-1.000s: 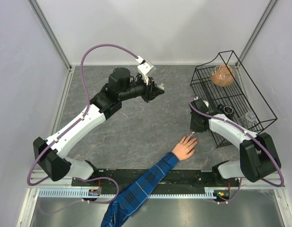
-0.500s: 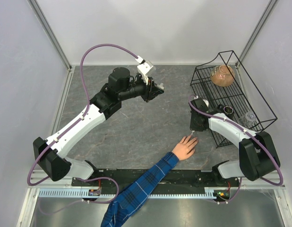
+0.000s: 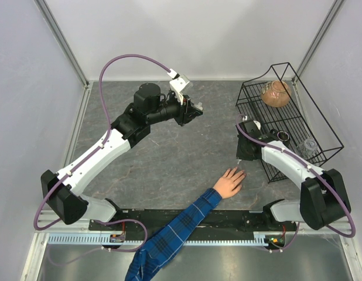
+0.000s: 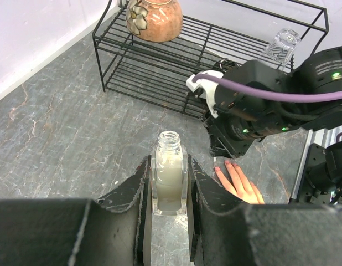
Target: Paint the nails
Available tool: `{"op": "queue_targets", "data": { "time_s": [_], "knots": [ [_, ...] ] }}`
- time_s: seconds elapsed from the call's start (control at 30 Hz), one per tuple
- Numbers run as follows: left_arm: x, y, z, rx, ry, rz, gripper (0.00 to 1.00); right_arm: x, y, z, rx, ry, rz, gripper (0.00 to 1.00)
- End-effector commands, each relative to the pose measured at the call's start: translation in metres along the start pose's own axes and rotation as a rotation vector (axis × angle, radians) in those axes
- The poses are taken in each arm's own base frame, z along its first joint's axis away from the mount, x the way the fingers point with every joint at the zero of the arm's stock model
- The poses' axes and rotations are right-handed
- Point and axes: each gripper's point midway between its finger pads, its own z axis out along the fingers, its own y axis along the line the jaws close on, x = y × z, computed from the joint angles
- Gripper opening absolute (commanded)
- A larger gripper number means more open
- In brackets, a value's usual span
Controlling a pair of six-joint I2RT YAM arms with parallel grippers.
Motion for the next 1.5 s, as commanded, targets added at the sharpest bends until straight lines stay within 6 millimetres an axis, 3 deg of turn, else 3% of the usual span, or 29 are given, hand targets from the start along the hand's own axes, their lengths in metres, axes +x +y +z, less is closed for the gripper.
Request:
{"op": "queue_targets", "data": {
  "time_s": [0.0,0.3,1.47],
  "knots": [
    [-0.027,-0.004,-0.01,-0.001,-0.088,0.034,0.02,-0.002,0.016,-0.011,-0.11,-0.013,0.009,0.0],
    [-0.029,-0.007,-0.013,0.01,-0.093,0.014,0.02,0.014,0.012,-0.007,-0.101,0.028,0.02,0.0],
    [-0.026,-0.002,-0.011,-0.009,-0.077,0.04,0.02,0.004,0.005,0.004,-0.026,0.019,0.028,0.0]
  ]
}}
